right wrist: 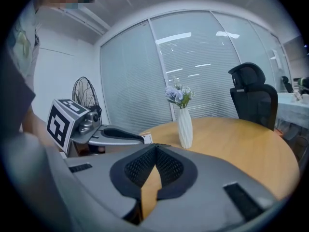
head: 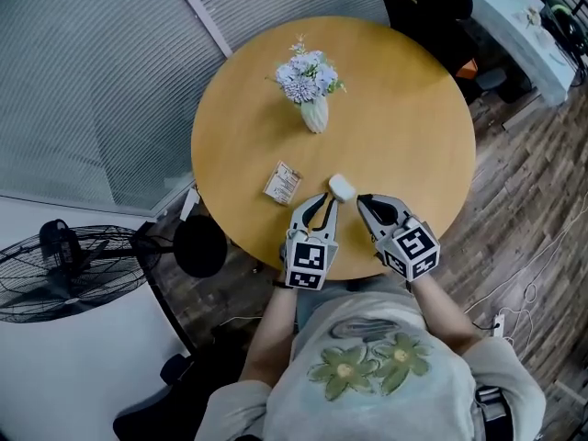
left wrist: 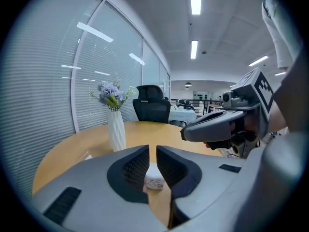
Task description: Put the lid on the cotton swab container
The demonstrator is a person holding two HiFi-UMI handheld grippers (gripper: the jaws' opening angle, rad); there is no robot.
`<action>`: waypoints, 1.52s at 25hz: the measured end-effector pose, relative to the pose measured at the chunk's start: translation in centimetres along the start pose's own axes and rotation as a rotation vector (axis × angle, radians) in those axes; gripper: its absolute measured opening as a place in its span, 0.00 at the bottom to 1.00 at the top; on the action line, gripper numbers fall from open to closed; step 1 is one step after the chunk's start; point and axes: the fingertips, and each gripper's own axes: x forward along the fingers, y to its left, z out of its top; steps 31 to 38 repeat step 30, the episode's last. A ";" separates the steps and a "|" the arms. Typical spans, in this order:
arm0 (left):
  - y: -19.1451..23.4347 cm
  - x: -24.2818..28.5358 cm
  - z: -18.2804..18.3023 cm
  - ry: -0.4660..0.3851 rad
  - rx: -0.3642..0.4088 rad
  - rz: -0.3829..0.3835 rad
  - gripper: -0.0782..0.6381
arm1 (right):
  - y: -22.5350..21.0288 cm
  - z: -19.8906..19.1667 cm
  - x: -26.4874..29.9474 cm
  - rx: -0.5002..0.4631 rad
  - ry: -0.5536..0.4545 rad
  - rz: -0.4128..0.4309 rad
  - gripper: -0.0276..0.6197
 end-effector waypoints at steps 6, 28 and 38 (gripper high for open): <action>-0.2 -1.1 0.3 0.017 0.022 0.041 0.11 | 0.8 0.4 -0.8 -0.031 -0.017 0.020 0.04; -1.7 -1.8 0.5 0.027 -0.001 0.013 0.11 | 1.1 0.2 -2.4 -0.057 -0.013 0.028 0.04; -1.6 -1.9 0.4 0.033 -0.007 0.012 0.11 | 1.1 0.3 -2.5 -0.055 -0.012 0.027 0.04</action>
